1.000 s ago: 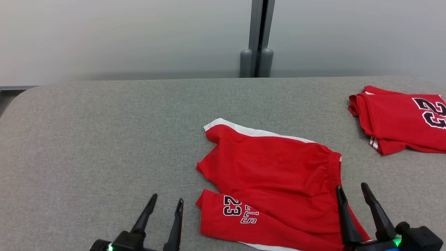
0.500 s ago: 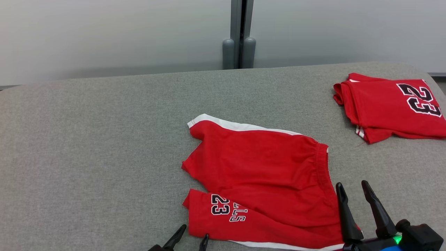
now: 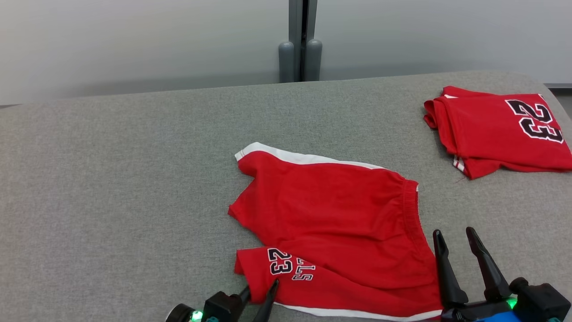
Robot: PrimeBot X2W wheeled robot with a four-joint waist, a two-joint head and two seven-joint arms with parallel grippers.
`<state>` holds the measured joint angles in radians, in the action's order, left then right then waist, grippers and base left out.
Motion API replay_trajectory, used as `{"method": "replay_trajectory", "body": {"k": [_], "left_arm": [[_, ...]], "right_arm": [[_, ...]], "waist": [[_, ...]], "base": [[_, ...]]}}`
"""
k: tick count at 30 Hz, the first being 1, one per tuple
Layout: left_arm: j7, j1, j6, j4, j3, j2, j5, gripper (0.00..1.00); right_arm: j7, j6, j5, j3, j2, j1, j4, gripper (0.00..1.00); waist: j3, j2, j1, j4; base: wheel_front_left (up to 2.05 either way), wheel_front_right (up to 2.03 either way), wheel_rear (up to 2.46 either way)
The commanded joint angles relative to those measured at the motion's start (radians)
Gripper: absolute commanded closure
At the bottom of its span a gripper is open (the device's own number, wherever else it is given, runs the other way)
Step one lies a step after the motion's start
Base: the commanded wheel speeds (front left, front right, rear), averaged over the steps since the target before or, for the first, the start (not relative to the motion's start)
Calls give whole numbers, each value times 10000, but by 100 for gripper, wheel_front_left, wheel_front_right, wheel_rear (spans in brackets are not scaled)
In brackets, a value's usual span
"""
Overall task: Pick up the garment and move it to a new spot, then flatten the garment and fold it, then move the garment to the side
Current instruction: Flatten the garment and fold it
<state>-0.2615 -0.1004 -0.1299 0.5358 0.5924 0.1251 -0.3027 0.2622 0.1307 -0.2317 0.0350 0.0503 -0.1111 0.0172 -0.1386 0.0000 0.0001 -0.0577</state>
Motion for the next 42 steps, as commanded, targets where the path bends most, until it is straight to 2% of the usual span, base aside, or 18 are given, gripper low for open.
{"method": "replay_trajectory", "body": {"k": [1, 7, 16, 24, 31, 42], "left_arm": [[-47, -138, -9, -157, 165, 6, -129, 100], [-49, -87, -9, -1000, 376, 156, -685, 100], [-47, 505, -9, -2870, 523, 1153, -1153, 100], [-49, 1573, -9, -3133, 50, 1790, -1348, 100], [-49, 1737, -9, -2847, 51, 1653, -1476, 100], [-49, 793, -9, -1922, 103, 1323, -1715, 100]], "right_arm": [[31, 4, -17, -50, 7, -40, 21, 0], [31, 3, -113, -111, 9, -217, 90, 0], [30, 3, -278, -57, 9, -447, 276, 0], [30, 3, -345, 22, 10, -328, 540, 0], [30, 4, -419, 119, 14, -275, 881, 0], [30, 3, -466, 151, 171, -72, 1166, 0]], "waist": [[47, 0, -1, 68], [261, 0, -1, 398], [509, 0, -1, 1321], [446, 0, -1, 1724], [497, 0, -1, 1676], [235, 0, -1, 1061]], "base": [[0, 0, 0], [0, 0, 0], [0, 0, 0], [0, 0, 0], [0, 0, 0], [0, 0, 0]]}}
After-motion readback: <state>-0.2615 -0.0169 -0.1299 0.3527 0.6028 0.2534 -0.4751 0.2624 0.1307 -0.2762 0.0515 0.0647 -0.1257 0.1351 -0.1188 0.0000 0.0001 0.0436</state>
